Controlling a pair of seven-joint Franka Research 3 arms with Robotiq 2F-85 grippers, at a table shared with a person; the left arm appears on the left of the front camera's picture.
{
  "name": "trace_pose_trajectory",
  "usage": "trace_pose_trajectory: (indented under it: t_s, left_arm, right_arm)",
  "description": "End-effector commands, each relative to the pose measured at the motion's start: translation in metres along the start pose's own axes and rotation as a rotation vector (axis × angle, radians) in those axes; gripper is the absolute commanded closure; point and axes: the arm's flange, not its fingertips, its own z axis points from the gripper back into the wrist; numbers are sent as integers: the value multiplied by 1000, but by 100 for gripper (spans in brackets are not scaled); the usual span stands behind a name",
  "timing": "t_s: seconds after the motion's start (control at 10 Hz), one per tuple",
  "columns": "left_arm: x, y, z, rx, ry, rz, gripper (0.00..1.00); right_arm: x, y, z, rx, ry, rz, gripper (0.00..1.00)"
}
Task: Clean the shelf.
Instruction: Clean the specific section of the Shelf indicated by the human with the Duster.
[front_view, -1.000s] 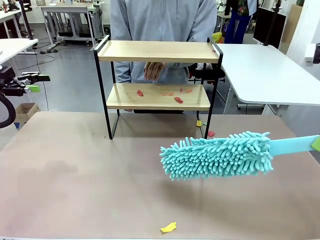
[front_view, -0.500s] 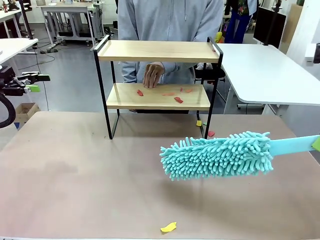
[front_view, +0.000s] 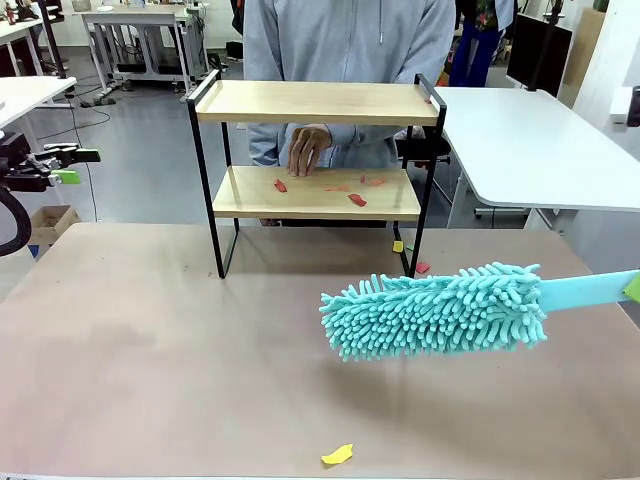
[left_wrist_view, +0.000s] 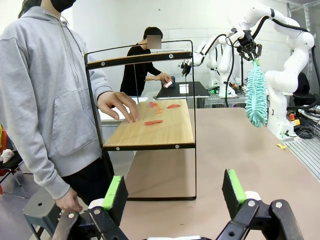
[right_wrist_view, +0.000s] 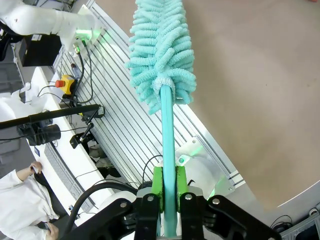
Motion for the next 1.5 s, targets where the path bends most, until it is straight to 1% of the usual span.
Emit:
trace_pose_trajectory:
  t_s: [0.0, 0.3, 0.5, 0.6, 0.8, 1.0, 1.1, 1.2, 1.3, 1.4]
  left_arm:
    - [2, 0, -1, -7, 6, -12, 0]
    - [2, 0, -1, -7, 6, -12, 0]
    - [2, 0, -1, -7, 6, -12, 0]
    - [2, 0, -1, -7, 6, -12, 0]
    - [2, 0, -1, -7, 6, -12, 0]
    - [2, 0, -1, -7, 6, -12, 0]
    - [2, 0, -1, -7, 6, -12, 0]
    - [2, 0, -1, -7, 6, -12, 0]
    - [2, 0, -1, -7, 6, -12, 0]
    - [2, 0, -1, -7, 6, -12, 0]
  right_arm:
    - [0, 2, 5, -7, -6, -2, 87]
    - [0, 0, 0, 0, 0, 0, 87]
    - [39, 22, -7, 39, -141, -6, 87]
    - [55, 40, -13, 30, -187, -11, 87]
    - [90, 73, -25, -2, -310, -81, 87]
    - [125, 101, -53, -35, -401, -173, 87]
    - [141, 116, -69, -23, -434, -184, 87]
    - [155, 124, -81, -52, -495, -235, 87]
    - [167, 133, -93, -111, -546, -272, 87]
    - [175, 137, -101, -138, -585, -300, 87]
